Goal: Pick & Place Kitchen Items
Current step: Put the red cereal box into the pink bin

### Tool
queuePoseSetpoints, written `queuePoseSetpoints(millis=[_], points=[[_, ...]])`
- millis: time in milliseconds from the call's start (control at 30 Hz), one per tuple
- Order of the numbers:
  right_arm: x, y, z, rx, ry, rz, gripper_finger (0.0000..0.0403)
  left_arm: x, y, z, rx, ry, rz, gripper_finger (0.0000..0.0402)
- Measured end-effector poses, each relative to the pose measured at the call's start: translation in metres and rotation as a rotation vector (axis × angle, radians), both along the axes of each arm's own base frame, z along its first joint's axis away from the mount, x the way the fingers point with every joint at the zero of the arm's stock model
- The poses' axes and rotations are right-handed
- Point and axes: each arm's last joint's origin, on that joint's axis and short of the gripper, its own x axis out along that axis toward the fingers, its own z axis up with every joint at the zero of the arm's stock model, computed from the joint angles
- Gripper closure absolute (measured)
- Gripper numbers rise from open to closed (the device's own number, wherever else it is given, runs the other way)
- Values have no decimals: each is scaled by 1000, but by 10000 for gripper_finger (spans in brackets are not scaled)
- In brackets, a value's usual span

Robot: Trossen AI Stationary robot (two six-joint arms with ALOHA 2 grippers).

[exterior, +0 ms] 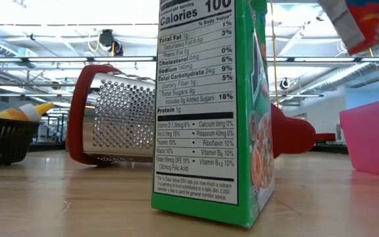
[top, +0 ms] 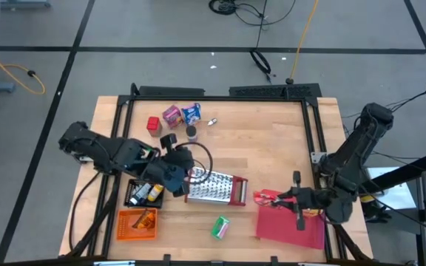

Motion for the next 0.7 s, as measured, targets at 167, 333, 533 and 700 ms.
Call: queuePoseSetpoints(millis=[167,333,533,700], points=[[-15,1,-22,33,-6,-60,380,3,-9,-7,19,-7,3,320],[-19,-2,-37,79,5,-78,380,7,-15,-21,14,-15,0,320],[-21,-5,-57,133,27,-99,380,10,-21,-44,22,11,-10,320],[-21,-6,-76,137,47,-113,380,14,-22,-56,8,2,1,320]])
